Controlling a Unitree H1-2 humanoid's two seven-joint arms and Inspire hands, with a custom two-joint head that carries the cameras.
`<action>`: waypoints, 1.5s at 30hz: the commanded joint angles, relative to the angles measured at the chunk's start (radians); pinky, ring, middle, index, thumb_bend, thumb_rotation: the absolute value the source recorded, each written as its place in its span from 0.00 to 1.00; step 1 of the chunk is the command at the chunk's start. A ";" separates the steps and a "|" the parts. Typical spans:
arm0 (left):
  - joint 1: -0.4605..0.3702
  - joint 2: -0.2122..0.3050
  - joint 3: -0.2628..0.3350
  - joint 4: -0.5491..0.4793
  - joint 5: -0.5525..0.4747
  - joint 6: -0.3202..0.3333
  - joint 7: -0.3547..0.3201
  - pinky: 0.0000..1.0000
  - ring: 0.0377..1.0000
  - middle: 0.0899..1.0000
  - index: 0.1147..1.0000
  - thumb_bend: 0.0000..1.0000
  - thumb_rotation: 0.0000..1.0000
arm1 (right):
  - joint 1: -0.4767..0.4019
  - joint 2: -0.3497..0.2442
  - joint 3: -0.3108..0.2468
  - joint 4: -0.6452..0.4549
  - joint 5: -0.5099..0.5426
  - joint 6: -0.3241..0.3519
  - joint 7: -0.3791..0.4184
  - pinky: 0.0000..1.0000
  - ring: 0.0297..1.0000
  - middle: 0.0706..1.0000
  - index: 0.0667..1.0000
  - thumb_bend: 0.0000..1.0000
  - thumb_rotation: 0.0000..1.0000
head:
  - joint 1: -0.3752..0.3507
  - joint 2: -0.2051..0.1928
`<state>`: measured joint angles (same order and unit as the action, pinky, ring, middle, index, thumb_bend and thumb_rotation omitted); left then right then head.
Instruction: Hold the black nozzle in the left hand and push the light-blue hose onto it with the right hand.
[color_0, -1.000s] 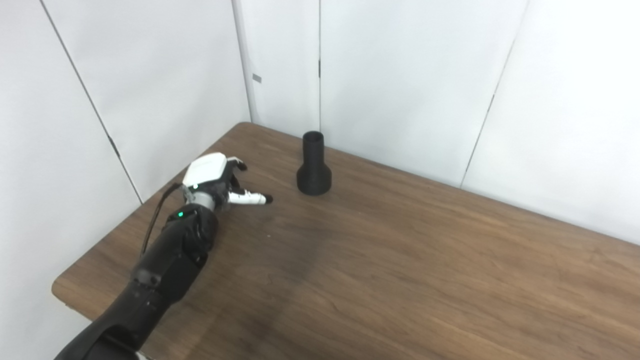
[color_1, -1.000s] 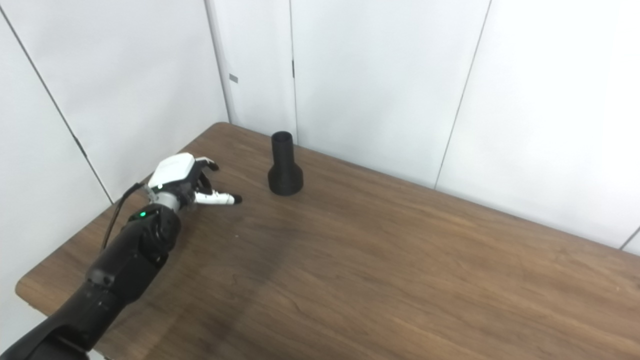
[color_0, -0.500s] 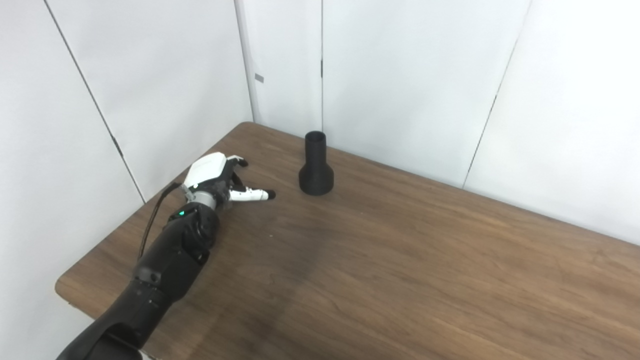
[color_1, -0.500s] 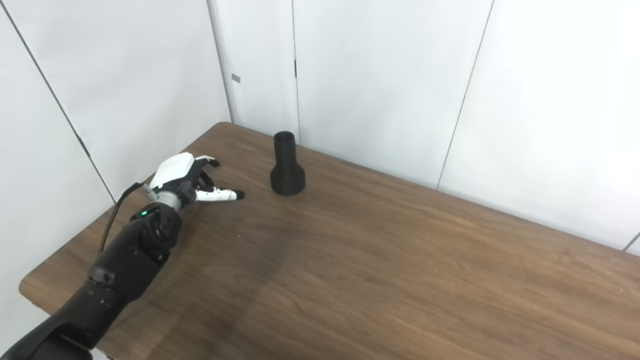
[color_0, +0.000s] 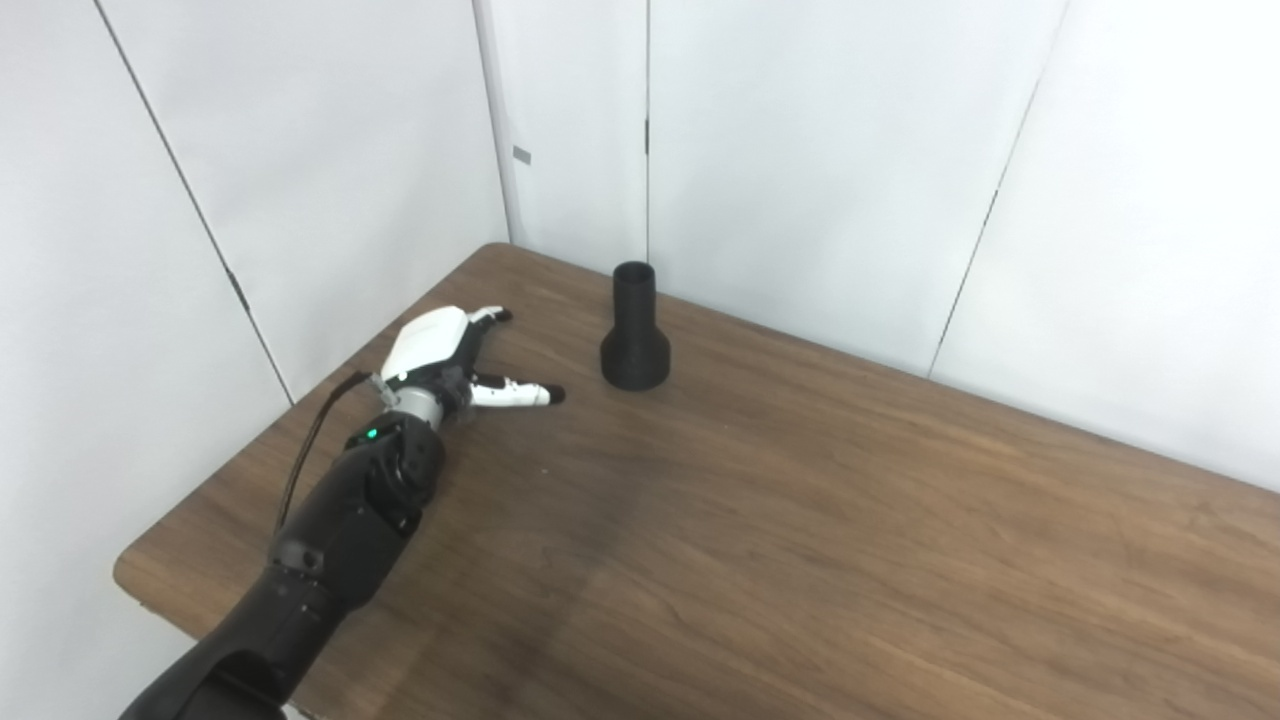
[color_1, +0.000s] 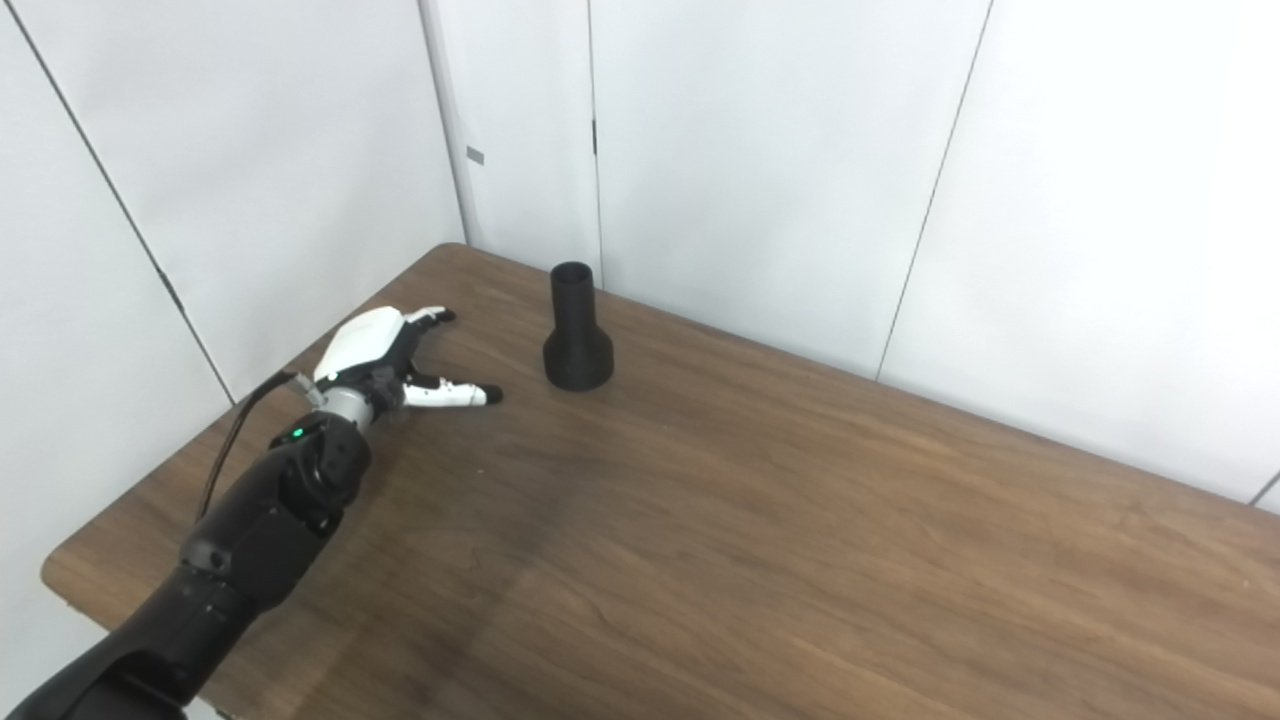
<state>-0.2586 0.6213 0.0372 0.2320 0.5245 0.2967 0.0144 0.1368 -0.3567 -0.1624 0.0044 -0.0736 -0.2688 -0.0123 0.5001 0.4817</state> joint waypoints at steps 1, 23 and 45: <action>-0.012 -0.021 -0.022 -0.018 -0.016 -0.039 -0.001 0.69 0.80 0.85 0.84 1.00 0.53 | 0.009 -0.003 0.013 -0.002 -0.017 0.010 0.018 0.38 0.52 0.56 0.46 0.49 0.18 | 0.000 0.000; -0.067 -0.085 -0.096 0.057 -0.015 0.008 -0.004 0.76 0.86 0.86 0.82 1.00 0.47 | 0.026 0.006 0.018 -0.038 -0.019 0.040 0.015 0.35 0.49 0.53 0.45 0.49 0.18 | -0.036 0.010; -0.093 -0.130 -0.101 0.081 -0.066 0.002 -0.030 0.83 0.92 0.94 0.87 1.00 0.49 | 0.028 0.011 0.021 -0.040 -0.023 0.012 0.012 0.42 0.57 0.60 0.57 0.67 0.80 | -0.053 0.015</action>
<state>-0.3649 0.5030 -0.0525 0.3155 0.4845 0.2757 0.0266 0.1543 -0.3457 -0.1483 -0.0355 -0.0915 -0.2531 -0.0161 0.4479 0.4955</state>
